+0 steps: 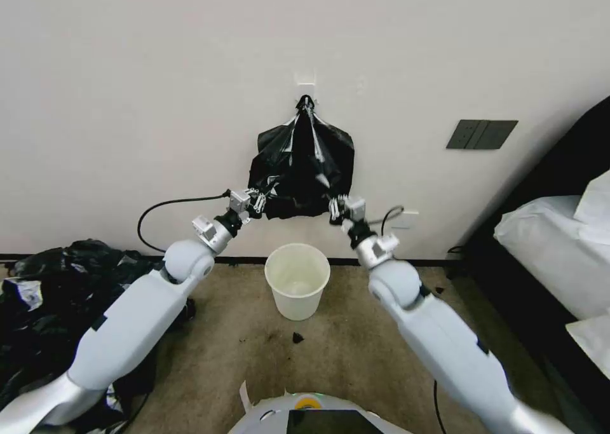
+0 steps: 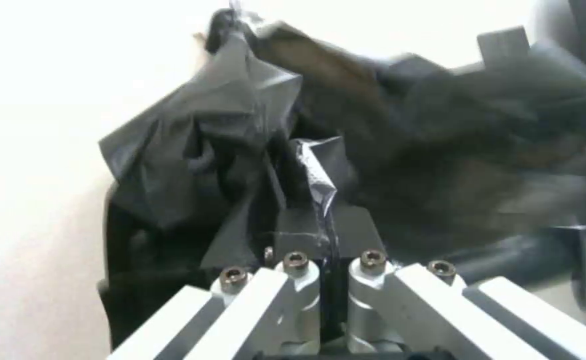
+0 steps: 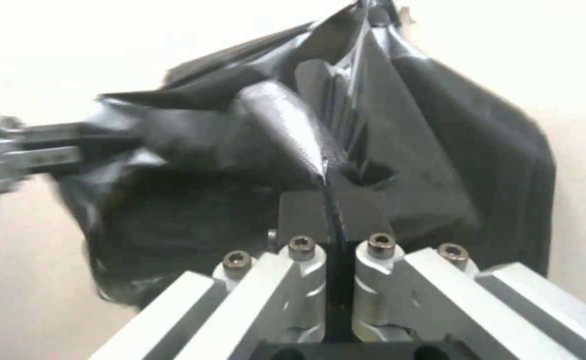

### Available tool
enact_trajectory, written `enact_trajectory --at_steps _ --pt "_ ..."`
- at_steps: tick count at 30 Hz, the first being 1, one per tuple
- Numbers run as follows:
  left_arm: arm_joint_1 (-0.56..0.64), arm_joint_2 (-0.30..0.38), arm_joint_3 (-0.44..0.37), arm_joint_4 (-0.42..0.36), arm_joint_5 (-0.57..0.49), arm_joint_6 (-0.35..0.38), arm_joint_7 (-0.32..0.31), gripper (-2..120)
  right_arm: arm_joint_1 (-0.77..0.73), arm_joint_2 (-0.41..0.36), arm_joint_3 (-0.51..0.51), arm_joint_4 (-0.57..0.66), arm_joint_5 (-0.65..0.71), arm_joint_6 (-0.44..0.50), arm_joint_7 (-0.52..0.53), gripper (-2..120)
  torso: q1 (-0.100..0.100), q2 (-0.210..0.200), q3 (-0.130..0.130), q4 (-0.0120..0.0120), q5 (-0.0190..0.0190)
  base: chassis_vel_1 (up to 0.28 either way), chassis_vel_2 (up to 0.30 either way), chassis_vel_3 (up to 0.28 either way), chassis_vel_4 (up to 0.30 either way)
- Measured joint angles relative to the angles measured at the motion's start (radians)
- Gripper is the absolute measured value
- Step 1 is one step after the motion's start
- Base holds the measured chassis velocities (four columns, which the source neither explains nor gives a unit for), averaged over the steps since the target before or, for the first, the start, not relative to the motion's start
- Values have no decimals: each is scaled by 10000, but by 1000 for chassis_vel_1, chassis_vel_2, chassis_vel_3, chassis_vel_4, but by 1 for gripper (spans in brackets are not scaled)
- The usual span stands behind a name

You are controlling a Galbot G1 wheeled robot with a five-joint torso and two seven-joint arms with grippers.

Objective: Place a trash bag onto the trash bin.

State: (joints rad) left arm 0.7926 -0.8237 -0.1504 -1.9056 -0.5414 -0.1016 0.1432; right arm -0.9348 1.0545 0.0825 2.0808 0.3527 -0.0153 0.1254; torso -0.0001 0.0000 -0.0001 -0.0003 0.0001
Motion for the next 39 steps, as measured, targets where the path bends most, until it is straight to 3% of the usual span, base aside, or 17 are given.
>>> enact_trajectory --at_steps 7,11,16,25,39 --pt "1480 -294 -1030 -821 181 -46 -277 0 -1602 354 115 920 -27 7 462 0 -1 0 0 3 0 0 0 0 0" --pt "3179 -699 -2031 -1322 533 -82 -662 0 -2757 864 44 1274 -176 116 1272 0 0 0 -1 6 -3 0 0 0 0" --pt "4072 -1135 -2378 -1396 474 -186 -968 0 -3300 1491 -24 1372 -359 258 1510 0 0 0 0 3 -3 0 0 0 0" --pt "4117 -1689 -1953 -1047 253 -484 -961 0 -2746 2381 -78 370 -630 738 1320 0 -1 0 0 2 -1 0 0 0 0" --pt "3974 -2496 -1251 22 888 -1068 -699 0 -2127 2837 92 -1267 -771 1286 1227 0 0 -1 1 2 0 0 0 0 0"
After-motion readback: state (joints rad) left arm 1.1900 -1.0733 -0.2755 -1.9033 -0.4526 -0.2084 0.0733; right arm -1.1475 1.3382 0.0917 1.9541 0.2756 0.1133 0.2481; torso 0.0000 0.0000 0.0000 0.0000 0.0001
